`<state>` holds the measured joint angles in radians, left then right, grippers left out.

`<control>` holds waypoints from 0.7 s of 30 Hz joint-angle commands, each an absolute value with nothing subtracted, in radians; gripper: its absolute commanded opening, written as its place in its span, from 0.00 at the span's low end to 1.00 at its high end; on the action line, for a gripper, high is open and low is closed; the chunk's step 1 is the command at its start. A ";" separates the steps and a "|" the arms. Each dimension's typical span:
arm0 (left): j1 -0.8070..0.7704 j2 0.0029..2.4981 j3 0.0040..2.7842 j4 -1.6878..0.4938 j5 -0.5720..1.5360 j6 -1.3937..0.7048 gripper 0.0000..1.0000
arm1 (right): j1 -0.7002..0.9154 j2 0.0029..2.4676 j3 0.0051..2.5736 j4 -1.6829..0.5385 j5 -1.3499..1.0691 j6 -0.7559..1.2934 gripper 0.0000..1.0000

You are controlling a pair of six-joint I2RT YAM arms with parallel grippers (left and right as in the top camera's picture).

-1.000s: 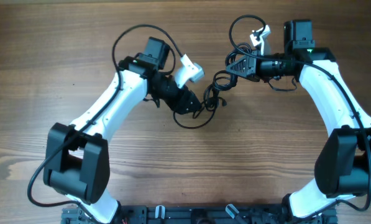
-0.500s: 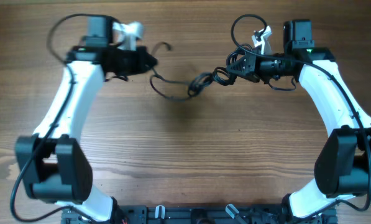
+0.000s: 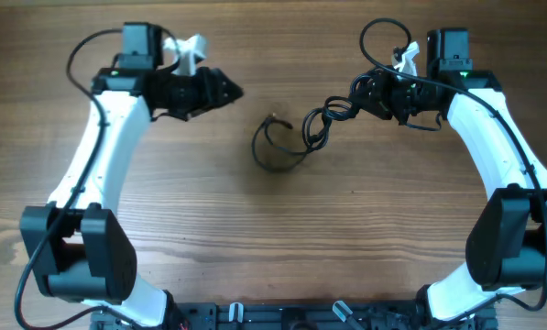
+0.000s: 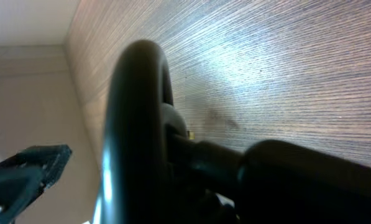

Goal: Untangle cables

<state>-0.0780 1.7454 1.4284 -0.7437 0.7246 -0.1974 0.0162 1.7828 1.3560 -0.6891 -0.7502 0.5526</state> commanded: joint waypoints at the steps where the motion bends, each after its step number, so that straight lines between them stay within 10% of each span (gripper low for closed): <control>1: -0.214 1.705 1.438 -0.638 0.744 -0.163 0.51 | 0.019 1.793 1.375 -0.685 -0.780 0.524 0.05; 21: -0.397 1.854 1.438 -0.636 0.600 -0.034 0.43 | 0.019 1.793 1.375 -0.716 -0.812 0.495 0.05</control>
